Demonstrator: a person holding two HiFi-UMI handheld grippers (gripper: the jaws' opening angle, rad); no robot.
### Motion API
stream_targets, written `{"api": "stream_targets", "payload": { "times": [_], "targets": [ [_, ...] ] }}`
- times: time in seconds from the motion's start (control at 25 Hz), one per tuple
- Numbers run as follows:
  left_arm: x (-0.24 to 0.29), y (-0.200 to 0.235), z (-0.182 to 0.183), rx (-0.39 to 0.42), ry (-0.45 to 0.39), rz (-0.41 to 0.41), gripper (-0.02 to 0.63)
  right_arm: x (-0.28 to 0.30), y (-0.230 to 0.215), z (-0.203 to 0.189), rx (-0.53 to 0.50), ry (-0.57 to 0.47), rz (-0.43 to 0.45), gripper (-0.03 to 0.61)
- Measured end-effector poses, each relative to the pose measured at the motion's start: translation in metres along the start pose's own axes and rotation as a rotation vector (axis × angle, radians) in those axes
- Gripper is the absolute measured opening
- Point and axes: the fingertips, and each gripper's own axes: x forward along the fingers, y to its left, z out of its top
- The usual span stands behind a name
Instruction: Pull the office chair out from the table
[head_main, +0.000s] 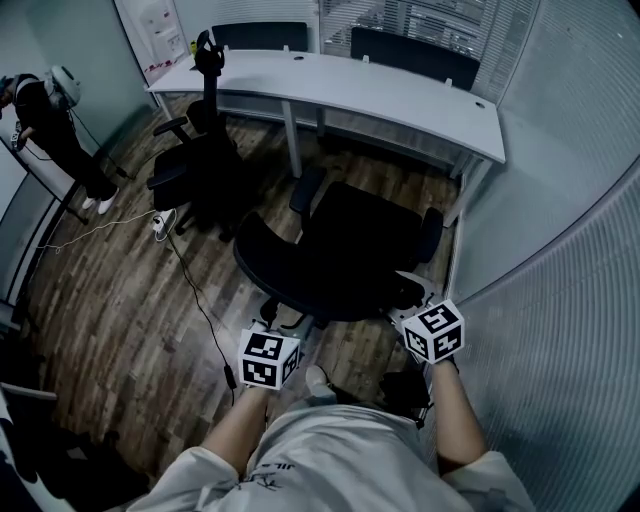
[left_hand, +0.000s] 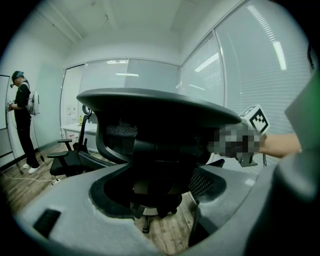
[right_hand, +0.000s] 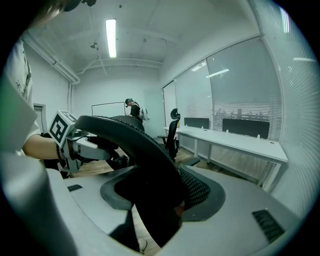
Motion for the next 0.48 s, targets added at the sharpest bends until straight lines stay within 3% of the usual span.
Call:
{"api": "stream_targets", "payload": {
  "times": [0.48],
  "targets": [
    [-0.046, -0.013, -0.021, -0.013, 0.002, 0.027, 0.325, -0.021, 0.040, -0.011, -0.018, -0.018, 0.027, 0.218]
  ]
}}
